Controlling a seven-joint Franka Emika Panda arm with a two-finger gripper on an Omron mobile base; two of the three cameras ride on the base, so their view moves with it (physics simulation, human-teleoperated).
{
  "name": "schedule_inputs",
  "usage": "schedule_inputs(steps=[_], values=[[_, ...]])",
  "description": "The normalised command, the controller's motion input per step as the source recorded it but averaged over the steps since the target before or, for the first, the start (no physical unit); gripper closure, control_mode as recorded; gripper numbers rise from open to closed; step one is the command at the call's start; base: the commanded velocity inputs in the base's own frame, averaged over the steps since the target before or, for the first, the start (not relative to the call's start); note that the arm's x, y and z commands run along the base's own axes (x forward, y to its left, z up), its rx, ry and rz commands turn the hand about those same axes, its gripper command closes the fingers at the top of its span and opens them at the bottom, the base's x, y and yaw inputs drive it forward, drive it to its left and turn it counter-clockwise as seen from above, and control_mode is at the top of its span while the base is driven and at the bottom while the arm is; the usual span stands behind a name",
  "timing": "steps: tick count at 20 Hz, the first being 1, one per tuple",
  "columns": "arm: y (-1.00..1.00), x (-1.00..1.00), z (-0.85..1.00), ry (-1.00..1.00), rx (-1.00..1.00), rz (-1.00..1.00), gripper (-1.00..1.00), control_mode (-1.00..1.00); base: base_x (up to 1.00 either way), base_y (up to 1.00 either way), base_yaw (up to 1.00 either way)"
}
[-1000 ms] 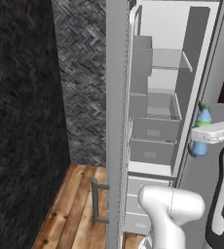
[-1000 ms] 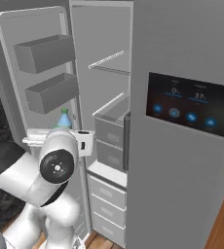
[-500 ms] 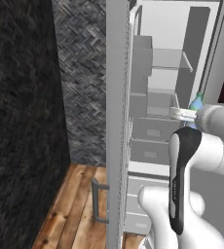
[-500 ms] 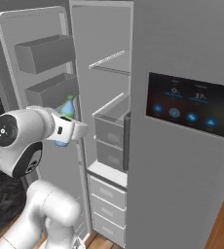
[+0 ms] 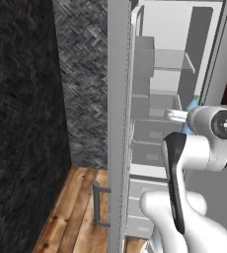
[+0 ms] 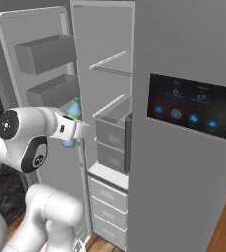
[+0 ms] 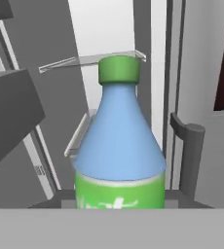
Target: Take the bottled waters from the counter and place them in the freezer to freeze. Close the freezer door after placing the bottles.
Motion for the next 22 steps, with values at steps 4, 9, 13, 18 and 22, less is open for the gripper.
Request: schedule_inputs(steps=[4, 9, 13, 18, 22], values=[[-0.05, 0.18, -0.49, -0.02, -0.08, 0.0, 1.0, -1.0, 0.0, 0.0, 0.0], [-0.1, 0.48, -0.43, -0.12, -0.03, 0.0, 1.0, -1.0, 0.0, 0.0, 0.0], [0.0, 0.68, -0.36, -0.01, -0.02, 0.0, 1.0, -1.0, 0.0, 0.0, 0.0], [0.0, 0.61, -0.1, 0.05, -0.02, 0.0, 1.0, -1.0, 0.0, 0.0, 0.0], [-0.13, 0.42, -0.08, 0.0, -0.02, 0.0, 1.0, -1.0, 0.0, 0.0, 0.0]])
